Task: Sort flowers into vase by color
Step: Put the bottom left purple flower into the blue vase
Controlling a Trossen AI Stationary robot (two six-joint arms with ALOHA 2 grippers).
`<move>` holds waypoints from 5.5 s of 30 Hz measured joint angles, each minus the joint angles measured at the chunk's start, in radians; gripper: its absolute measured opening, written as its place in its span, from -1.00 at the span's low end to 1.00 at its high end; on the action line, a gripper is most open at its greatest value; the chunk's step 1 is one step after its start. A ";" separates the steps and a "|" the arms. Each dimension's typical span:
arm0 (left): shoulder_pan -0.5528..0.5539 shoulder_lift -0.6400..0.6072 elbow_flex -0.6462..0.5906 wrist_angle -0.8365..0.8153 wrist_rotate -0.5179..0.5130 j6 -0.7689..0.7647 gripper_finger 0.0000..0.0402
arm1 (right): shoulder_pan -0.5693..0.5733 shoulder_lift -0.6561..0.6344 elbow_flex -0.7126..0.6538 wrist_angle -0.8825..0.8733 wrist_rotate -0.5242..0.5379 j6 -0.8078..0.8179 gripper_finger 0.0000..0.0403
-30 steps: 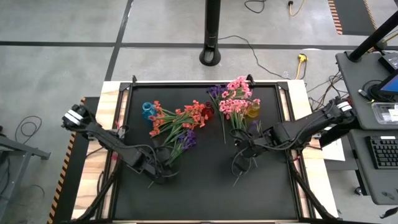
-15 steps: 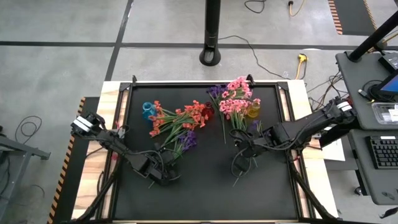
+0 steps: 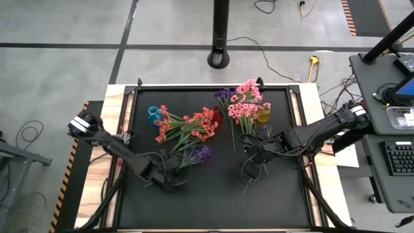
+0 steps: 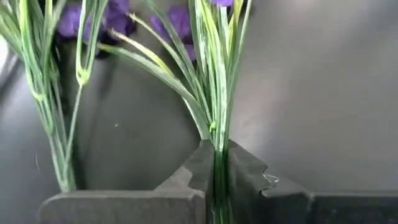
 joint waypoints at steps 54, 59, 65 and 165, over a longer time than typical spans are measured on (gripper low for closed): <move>0.755 -1.054 -0.638 1.389 0.036 1.453 -0.98 | -0.005 0.020 -0.001 0.280 0.134 -0.282 0.62; 0.901 -1.036 -0.649 1.385 0.015 1.283 -0.98 | -0.005 0.029 -0.001 0.293 0.155 -0.292 0.62; 0.992 -1.016 -0.640 1.389 0.070 1.259 -0.98 | -0.006 0.046 -0.002 0.294 0.160 -0.294 0.62; 0.949 -0.990 -0.702 1.201 0.014 0.955 0.41 | -0.005 0.059 -0.002 0.306 0.148 -0.281 0.62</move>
